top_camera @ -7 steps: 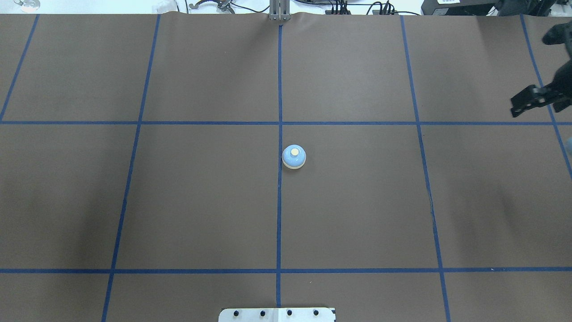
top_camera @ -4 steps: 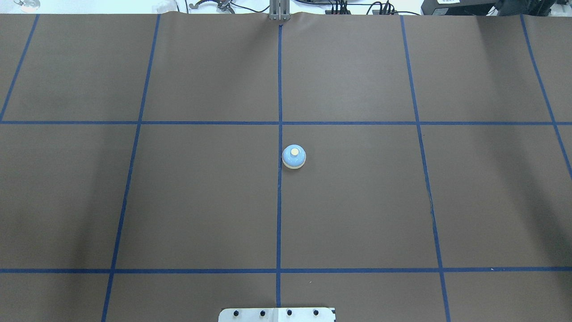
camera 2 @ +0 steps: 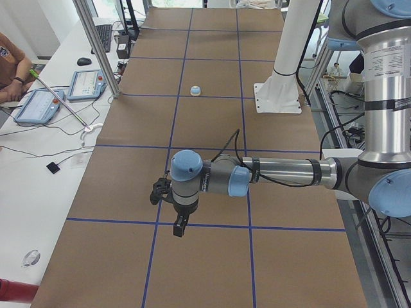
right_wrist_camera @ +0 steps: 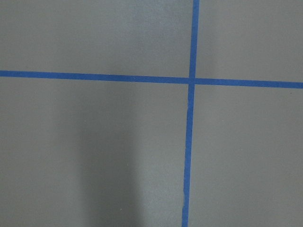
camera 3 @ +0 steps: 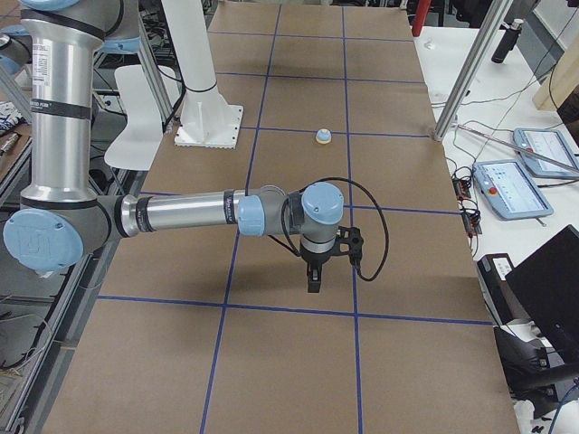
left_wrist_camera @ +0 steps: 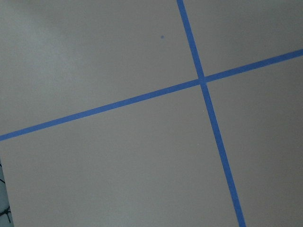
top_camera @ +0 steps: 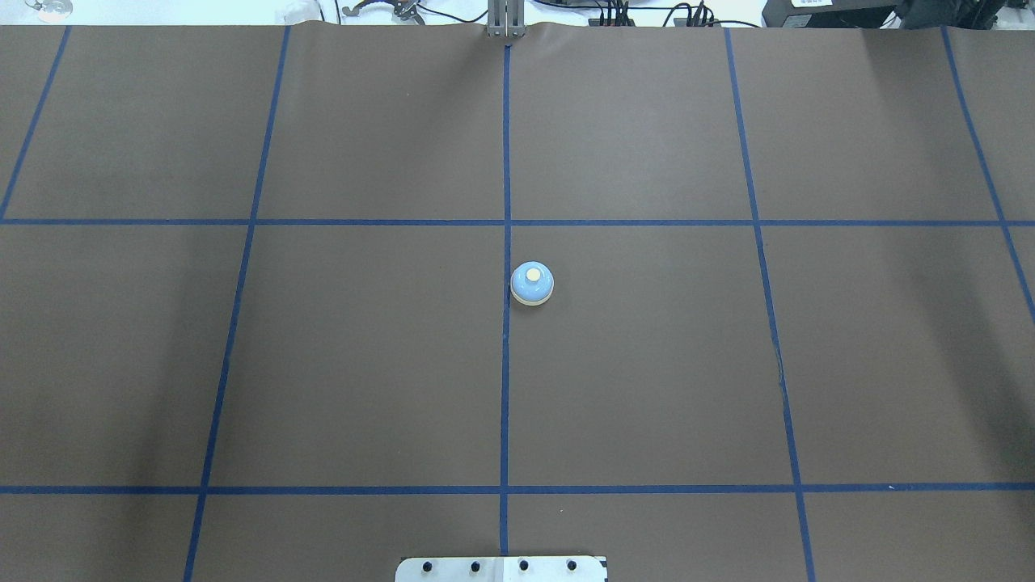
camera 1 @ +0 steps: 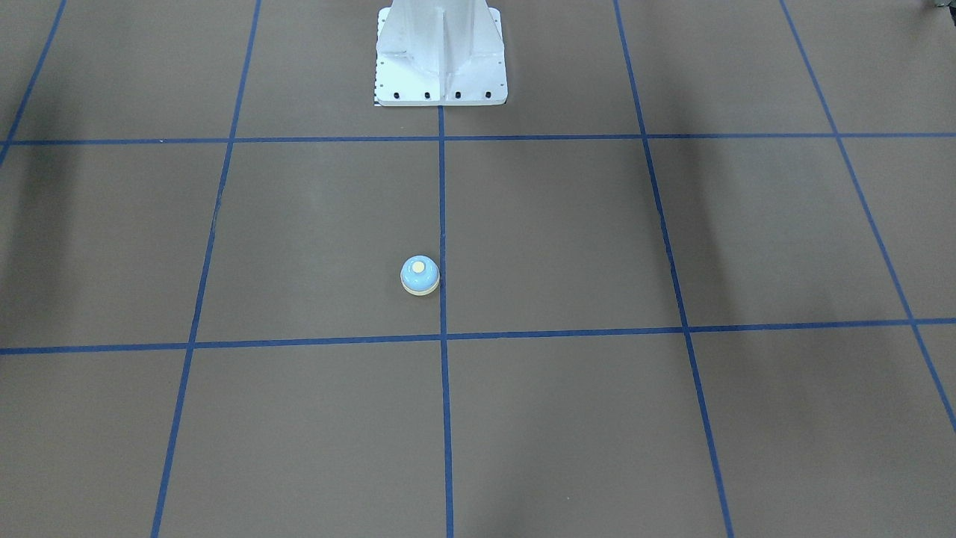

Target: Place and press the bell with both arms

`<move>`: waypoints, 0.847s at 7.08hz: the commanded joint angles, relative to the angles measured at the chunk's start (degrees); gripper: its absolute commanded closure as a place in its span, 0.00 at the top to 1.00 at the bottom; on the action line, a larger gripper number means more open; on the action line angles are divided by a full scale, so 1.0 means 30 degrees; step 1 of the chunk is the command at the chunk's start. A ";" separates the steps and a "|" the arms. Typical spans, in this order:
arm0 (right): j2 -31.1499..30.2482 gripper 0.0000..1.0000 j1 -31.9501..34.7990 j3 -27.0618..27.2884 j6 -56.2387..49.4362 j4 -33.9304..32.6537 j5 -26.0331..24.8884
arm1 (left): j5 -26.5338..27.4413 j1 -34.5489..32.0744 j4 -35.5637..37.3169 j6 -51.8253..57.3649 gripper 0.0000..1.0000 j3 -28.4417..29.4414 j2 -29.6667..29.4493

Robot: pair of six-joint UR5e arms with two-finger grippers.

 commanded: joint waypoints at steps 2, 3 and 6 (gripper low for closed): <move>-0.0148 1.00 0.0031 -0.0322 0.0013 0.0000 0.0062 | -0.0091 -0.0187 0.0010 0.0086 1.00 -0.0045 0.0405; -0.0148 1.00 0.0031 -0.0322 0.0013 0.0000 0.0033 | -0.0062 -0.0246 0.0010 0.0144 1.00 -0.0190 0.0581; -0.0148 1.00 0.0031 -0.0496 0.0043 0.0000 0.0062 | 0.0114 -0.0247 -0.0019 0.0145 1.00 -0.0162 0.0553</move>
